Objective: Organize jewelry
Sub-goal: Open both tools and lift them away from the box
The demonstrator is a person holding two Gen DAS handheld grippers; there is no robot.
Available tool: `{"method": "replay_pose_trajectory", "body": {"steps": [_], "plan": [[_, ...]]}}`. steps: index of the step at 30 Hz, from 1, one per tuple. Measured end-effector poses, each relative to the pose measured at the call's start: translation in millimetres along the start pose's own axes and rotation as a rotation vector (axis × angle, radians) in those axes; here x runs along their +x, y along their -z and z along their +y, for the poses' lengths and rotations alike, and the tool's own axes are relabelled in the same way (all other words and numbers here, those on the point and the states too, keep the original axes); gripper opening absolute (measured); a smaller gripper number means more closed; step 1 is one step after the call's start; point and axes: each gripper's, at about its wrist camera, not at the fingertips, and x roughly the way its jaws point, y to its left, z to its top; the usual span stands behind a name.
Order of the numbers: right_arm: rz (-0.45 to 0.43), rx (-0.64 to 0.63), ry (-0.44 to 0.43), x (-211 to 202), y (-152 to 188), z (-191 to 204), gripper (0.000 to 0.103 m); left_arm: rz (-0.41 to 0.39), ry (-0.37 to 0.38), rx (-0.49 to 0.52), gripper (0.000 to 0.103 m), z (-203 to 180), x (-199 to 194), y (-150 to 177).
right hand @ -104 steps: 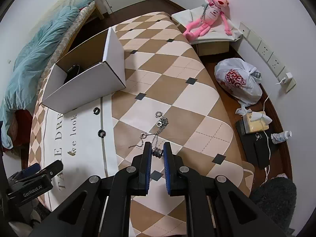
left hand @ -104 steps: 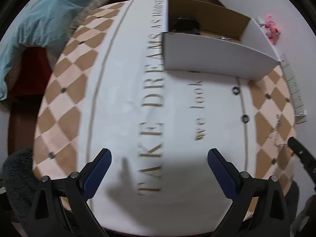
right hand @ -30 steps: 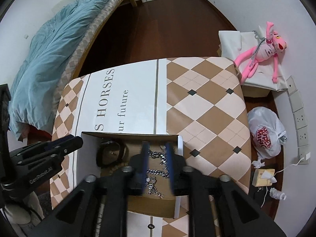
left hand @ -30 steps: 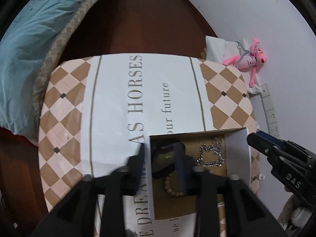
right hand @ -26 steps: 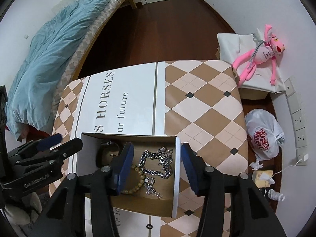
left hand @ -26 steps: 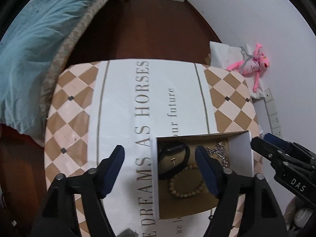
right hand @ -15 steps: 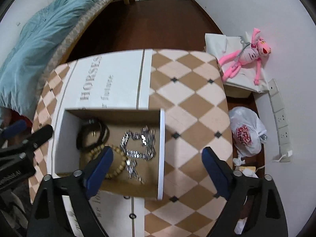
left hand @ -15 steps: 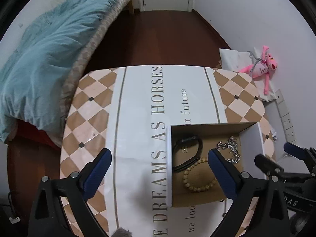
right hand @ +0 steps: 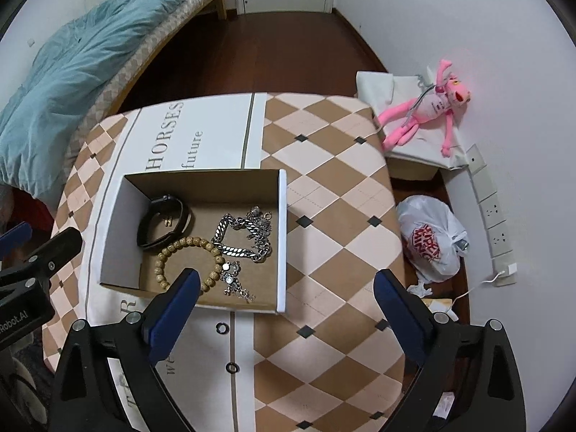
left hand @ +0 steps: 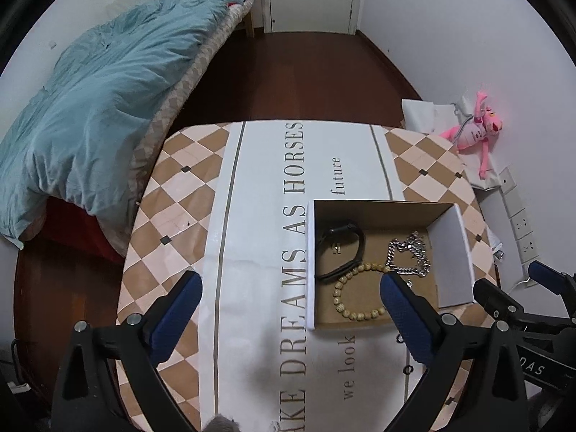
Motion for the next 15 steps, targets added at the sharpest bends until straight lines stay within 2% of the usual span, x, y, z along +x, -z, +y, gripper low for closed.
{"method": "replay_pose_trajectory", "body": {"steps": [7,15], "plan": [[-0.093,0.021,0.007,-49,15,-4,0.098,-0.084,0.009,0.009,0.101,-5,-46,12],[-0.195,0.035,-0.001,-111,36,-6,0.098,-0.143,0.015,0.006,0.101,-5,-92,26]]}}
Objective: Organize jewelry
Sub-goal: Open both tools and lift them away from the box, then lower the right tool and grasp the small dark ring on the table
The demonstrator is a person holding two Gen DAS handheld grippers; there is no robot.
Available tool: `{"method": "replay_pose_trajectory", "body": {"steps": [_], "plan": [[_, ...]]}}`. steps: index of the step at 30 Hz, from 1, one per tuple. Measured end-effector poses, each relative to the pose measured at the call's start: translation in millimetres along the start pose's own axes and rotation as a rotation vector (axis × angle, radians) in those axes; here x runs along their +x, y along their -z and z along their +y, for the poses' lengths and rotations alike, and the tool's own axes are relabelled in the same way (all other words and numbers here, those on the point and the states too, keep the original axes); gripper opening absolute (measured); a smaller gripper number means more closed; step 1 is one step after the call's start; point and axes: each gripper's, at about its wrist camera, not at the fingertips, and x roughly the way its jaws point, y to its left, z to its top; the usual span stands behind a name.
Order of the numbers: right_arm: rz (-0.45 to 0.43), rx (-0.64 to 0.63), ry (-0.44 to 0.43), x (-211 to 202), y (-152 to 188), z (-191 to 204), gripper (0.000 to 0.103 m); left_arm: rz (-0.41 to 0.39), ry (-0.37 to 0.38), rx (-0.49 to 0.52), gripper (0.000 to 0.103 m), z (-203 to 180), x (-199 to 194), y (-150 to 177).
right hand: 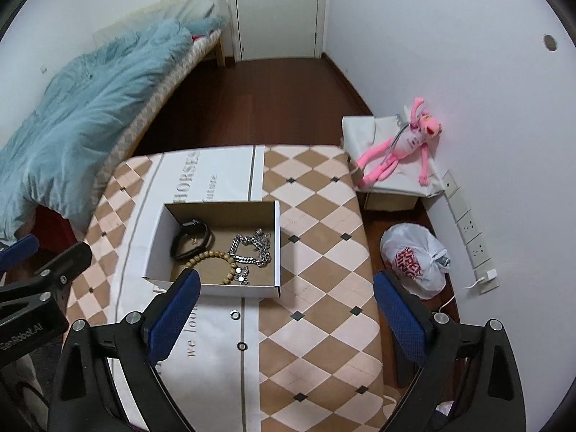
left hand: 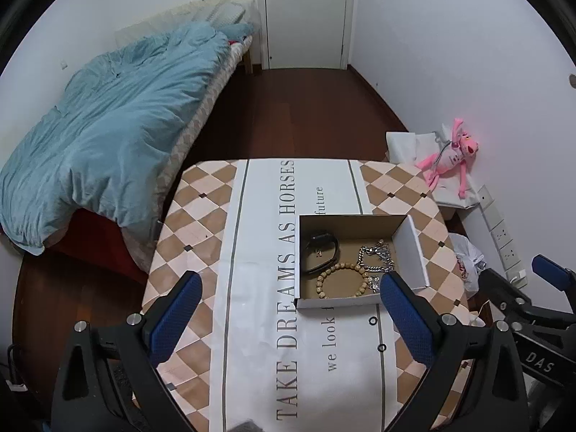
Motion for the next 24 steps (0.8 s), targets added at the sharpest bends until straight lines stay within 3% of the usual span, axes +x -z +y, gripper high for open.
{"method": "replay_pose_trajectory", "body": {"steps": [15,20,24], "plan": [[-0.080,0.029,-0.035,-59,13,-9,0.098,-0.056,0.015,-0.002,0.101,-6,-55,10],[-0.004,0.048,-0.037,-28,25,-19,0.098,-0.028,-0.031,0.007,0.101,-9,-32,21],[0.138,0.081,-0.067,33,50,-29,0.098,0.054,-0.078,0.014,0.101,-12,9,41]]}}
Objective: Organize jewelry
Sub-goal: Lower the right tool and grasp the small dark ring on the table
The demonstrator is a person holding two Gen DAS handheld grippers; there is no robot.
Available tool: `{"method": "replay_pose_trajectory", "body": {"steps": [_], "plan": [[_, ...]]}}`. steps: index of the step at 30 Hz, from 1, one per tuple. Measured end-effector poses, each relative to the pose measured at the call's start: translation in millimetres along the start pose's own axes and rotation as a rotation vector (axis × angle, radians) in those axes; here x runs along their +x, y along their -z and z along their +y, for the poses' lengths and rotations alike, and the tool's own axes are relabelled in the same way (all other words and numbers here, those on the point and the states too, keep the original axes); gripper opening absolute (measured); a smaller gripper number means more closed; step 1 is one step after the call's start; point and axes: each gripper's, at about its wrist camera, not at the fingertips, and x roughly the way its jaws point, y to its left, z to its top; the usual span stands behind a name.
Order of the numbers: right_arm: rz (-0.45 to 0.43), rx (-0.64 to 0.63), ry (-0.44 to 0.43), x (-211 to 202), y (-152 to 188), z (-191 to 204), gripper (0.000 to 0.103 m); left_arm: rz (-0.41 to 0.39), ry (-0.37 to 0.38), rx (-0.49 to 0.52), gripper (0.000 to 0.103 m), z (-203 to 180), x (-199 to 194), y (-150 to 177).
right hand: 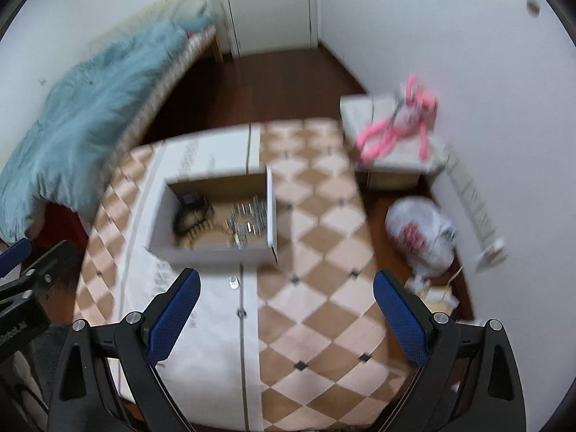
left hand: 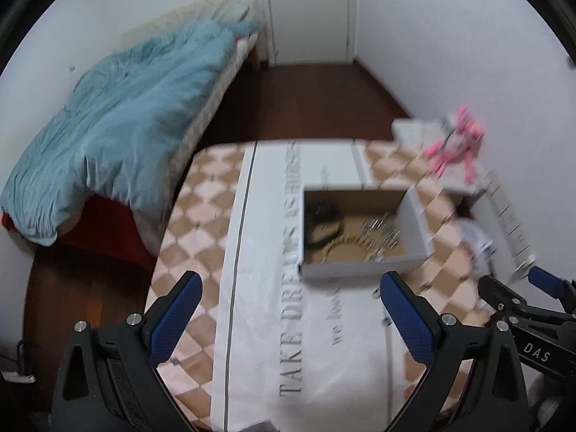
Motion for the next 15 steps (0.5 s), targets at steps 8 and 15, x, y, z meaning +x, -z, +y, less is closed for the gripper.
{"method": "replay_pose_trajectory", "body": {"steps": [8,15], "plan": [[0.127,0.001,-0.066,102,46,8,0.070,0.172,-0.074,0.027,0.101,-5,84,43],[0.110,-0.078,-0.071,129,59,38,0.058,0.274,-0.102,0.026,0.101,7,122,68]]}}
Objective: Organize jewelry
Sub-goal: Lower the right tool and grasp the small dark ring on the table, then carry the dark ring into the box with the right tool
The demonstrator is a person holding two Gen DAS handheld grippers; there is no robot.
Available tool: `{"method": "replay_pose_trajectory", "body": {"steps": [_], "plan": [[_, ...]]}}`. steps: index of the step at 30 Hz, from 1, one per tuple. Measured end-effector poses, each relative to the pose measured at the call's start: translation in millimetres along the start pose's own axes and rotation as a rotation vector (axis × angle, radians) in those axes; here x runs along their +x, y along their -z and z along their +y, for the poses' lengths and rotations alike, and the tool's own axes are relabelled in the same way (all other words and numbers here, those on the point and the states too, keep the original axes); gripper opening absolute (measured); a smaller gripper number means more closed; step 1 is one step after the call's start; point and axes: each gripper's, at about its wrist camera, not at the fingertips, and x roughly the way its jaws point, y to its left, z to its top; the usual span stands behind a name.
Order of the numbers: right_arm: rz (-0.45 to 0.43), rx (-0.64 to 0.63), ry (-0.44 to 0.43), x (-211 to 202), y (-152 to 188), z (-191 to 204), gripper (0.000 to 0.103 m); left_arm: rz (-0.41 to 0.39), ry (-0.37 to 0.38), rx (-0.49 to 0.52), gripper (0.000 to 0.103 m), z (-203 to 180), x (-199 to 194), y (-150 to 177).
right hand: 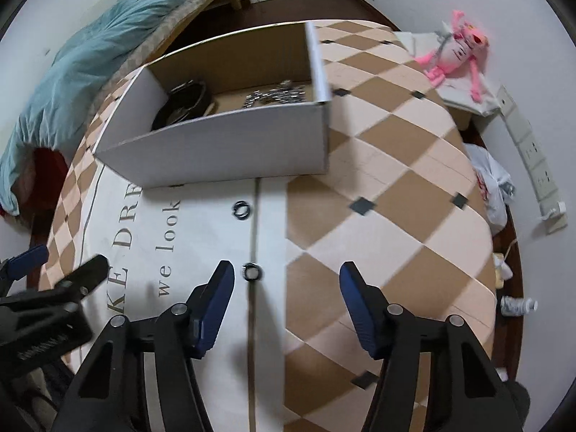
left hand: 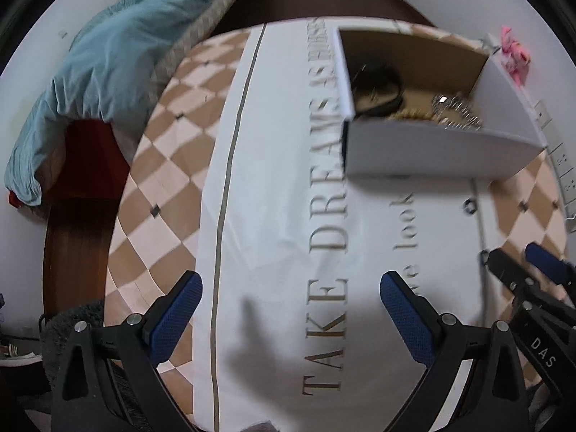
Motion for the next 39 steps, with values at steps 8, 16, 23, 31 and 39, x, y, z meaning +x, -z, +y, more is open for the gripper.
{"method": "replay_pose_trajectory", "body": {"steps": [8,16,23,31,39], "plan": [[-0.036,-0.102,0.076,7,3,22,0.013,0.030,-0.003,-0.005,0.101,8,14,5],[-0.055,0.016,0.045,-7,2,-12,0.013,0.003,0.036,0.025,0.101,-11,3,-4],[-0.060,0.180,0.086,-14,-9,-73,0.013,-0.007,0.141,0.043,0.101,-58,2,-30],[-0.069,0.269,0.117,-16,-17,-109,0.013,-0.042,0.208,0.110,0.084,-105,2,-39],[-0.081,0.278,0.120,-20,-20,-112,0.013,-0.055,0.226,0.184,0.022,-123,11,-43]]}}
